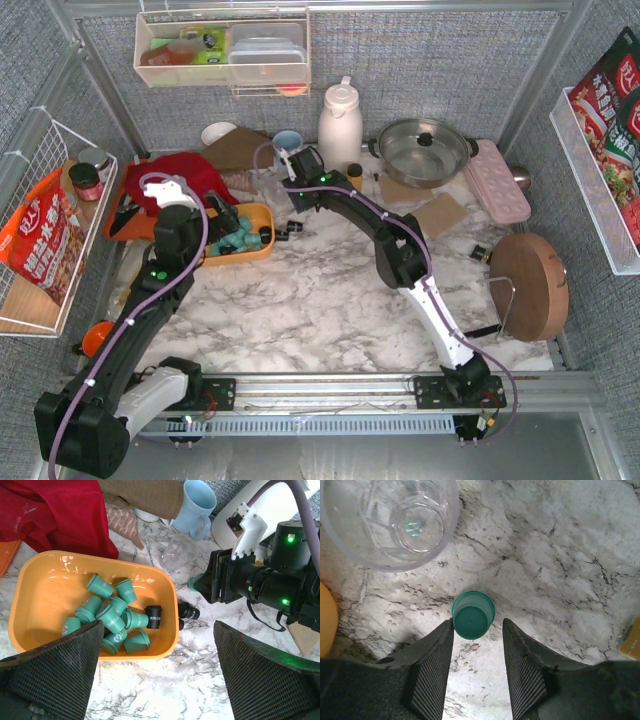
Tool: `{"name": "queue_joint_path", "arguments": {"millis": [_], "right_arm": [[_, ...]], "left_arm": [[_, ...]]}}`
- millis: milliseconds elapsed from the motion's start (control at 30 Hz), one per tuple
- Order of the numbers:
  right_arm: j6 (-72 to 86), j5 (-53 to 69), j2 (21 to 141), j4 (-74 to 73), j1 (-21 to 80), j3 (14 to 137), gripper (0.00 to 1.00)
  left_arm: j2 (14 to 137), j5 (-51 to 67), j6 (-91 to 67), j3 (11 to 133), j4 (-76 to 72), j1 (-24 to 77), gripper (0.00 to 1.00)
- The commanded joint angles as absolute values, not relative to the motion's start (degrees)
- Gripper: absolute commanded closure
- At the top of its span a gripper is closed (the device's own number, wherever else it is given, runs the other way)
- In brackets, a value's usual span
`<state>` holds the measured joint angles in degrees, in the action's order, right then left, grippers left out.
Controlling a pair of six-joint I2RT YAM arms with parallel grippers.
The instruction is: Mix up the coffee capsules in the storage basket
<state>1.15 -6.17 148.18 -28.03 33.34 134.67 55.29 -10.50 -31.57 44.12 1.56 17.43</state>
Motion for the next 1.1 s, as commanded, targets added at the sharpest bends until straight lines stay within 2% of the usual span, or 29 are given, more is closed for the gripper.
{"name": "queue_joint_path", "arguments": {"millis": [0, 233, 633, 800, 1067], "right_arm": [[-0.53, -7.41, 147.60, -27.62, 33.48, 133.63, 0.53], [-2.66, -1.90, 145.09, -21.24, 33.49, 128.21, 0.56], [-7.49, -0.81, 146.44, -21.32, 33.40, 130.24, 0.29], [-12.08, -0.27, 146.88, -20.64, 33.40, 130.53, 0.31], [-16.24, 0.67, 148.01, -21.33, 33.40, 131.93, 0.46]], "left_arm": [[54.86, -9.94, -31.64, 43.81, 0.17, 17.31, 0.01], [54.81, -9.90, -31.62, 43.80, 0.11, 17.31, 0.01], [54.72, -8.89, -32.12, 43.83, -0.16, 17.31, 0.01], [54.80, -8.48, -32.26, 43.77, -0.30, 17.31, 0.01], [54.46, -8.03, -32.27, 43.98, -0.33, 17.31, 0.01]]}}
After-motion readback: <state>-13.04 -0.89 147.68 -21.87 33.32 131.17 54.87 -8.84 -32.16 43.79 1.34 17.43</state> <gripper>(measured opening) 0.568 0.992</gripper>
